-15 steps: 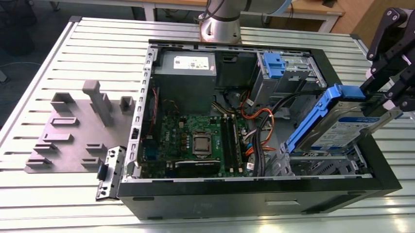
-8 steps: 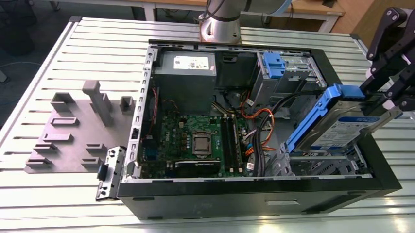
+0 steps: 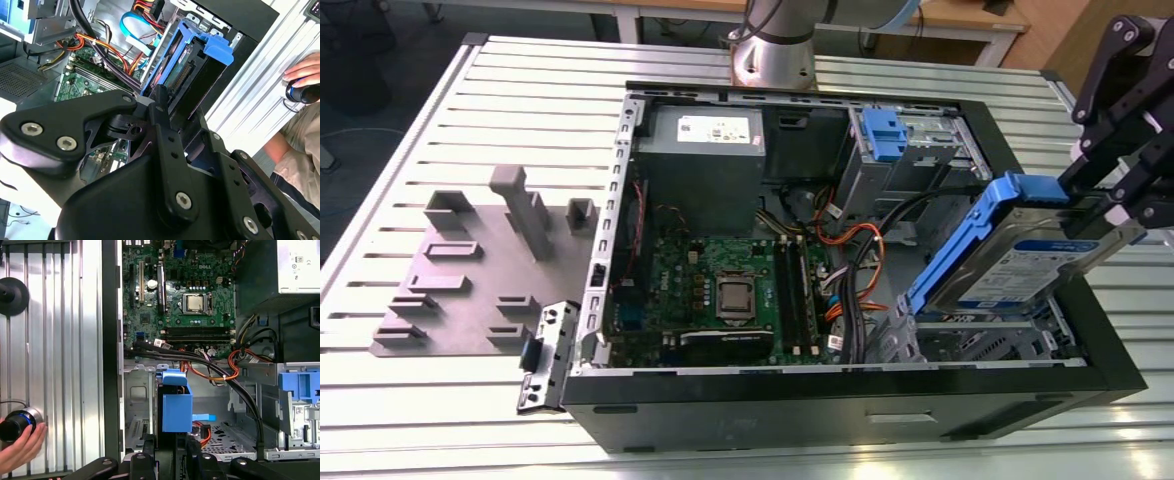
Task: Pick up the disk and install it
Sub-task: 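Insert the disk into the insertion slot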
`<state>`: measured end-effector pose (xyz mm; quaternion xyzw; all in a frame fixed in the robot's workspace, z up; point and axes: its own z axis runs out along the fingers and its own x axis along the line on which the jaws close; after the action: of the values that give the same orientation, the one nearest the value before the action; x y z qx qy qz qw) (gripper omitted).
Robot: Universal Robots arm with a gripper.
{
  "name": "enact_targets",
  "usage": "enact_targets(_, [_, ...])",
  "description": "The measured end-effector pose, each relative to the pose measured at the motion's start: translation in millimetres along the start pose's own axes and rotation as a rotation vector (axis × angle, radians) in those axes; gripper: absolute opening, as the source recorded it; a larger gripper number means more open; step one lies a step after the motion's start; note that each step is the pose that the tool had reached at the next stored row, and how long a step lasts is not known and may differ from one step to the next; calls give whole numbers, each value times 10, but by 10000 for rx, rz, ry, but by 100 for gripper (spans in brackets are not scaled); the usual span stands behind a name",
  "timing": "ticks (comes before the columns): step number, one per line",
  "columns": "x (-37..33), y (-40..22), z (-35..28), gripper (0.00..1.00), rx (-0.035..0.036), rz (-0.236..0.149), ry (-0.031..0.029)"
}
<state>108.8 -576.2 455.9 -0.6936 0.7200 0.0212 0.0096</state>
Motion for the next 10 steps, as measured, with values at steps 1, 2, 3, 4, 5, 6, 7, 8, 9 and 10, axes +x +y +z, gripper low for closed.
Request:
enact_targets(1, [0,0,5,35,0,0,1])
enact_targets(2, [0,0,12,35,0,0,3])
enact_targets(3, [1,0,18,35,0,0,3])
enact_targets(4, [1,0,26,35,0,0,2])
enact_targets(5, [2,0,31,35,0,0,2])
enact_targets(6, [2,0,31,35,0,0,3])
enact_targets(7, [2,-1,34,35,0,0,2])
enact_targets(8, [2,0,36,35,0,0,2])
enact_targets(9, [2,-1,36,35,0,0,2])
enact_targets(10, [2,-1,38,35,0,0,1])
